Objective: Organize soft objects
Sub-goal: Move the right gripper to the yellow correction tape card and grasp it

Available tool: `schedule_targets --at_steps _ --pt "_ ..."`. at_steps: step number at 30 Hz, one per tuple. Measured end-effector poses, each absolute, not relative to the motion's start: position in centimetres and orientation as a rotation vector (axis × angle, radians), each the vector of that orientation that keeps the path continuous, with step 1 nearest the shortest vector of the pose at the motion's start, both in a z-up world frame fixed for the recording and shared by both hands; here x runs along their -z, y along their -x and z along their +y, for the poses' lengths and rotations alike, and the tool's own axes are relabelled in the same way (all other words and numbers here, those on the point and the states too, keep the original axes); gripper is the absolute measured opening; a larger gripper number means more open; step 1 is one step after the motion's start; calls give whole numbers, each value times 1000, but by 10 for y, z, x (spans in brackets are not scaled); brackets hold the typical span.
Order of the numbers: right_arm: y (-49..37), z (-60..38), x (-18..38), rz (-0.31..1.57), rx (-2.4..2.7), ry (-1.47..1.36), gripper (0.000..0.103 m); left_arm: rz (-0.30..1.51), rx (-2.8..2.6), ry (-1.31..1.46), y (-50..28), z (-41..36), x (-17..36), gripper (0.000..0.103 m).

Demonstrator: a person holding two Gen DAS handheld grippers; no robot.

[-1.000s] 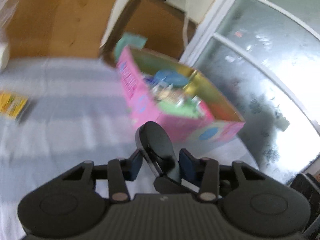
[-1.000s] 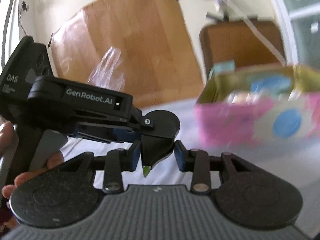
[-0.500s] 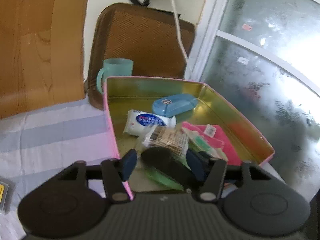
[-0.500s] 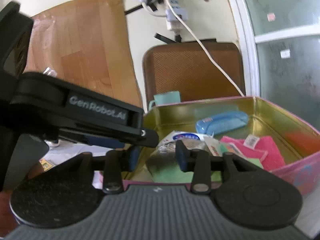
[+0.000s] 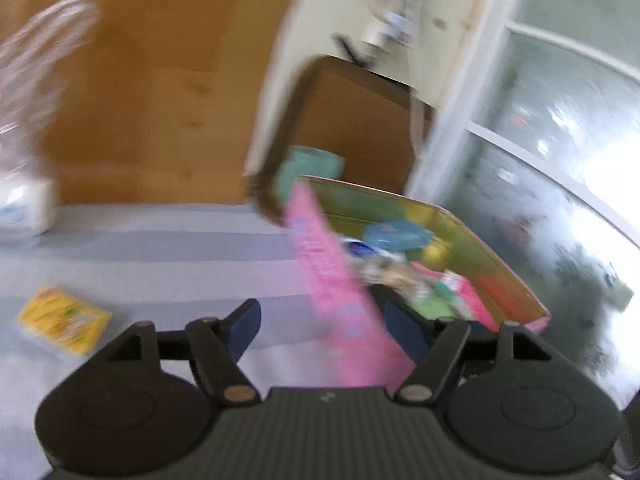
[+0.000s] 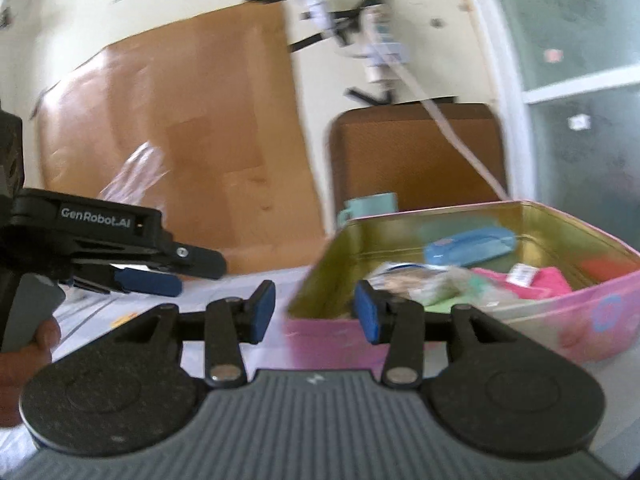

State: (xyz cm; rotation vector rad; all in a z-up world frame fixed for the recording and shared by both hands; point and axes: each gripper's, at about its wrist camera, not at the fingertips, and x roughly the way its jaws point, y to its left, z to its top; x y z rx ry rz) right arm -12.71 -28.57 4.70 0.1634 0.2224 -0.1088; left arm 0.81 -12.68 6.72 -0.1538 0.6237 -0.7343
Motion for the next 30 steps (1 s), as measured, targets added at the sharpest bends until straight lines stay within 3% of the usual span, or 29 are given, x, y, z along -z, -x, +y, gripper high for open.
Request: schedule_targets --at_steps 5,10,12,14,15,19,23,24,25,30 --pt "104 -244 -37 345 -66 -101 57 647 501 268 -25 -32 -39 71" --pt "64 -199 -27 467 -226 20 75 643 196 289 -46 38 -12 71" --pt "40 -184 -25 494 -261 66 75 643 131 303 -49 53 1 69" --pt "12 -171 -25 531 -282 82 75 600 157 374 -47 63 0 80" --pt "-1 -166 -24 545 -291 88 75 590 158 374 -46 64 0 81" --pt "-47 -144 -19 568 -325 159 90 597 184 387 -49 65 0 81" --pt "-87 -132 -12 645 -343 192 90 615 189 432 -48 70 4 81" --pt "-92 -134 -11 666 -354 164 86 617 192 442 -50 72 5 81" --pt "-93 -137 -11 675 -365 133 74 616 195 446 -51 72 7 82" --pt "-66 -141 -13 668 -347 97 66 618 205 438 -54 72 7 83"
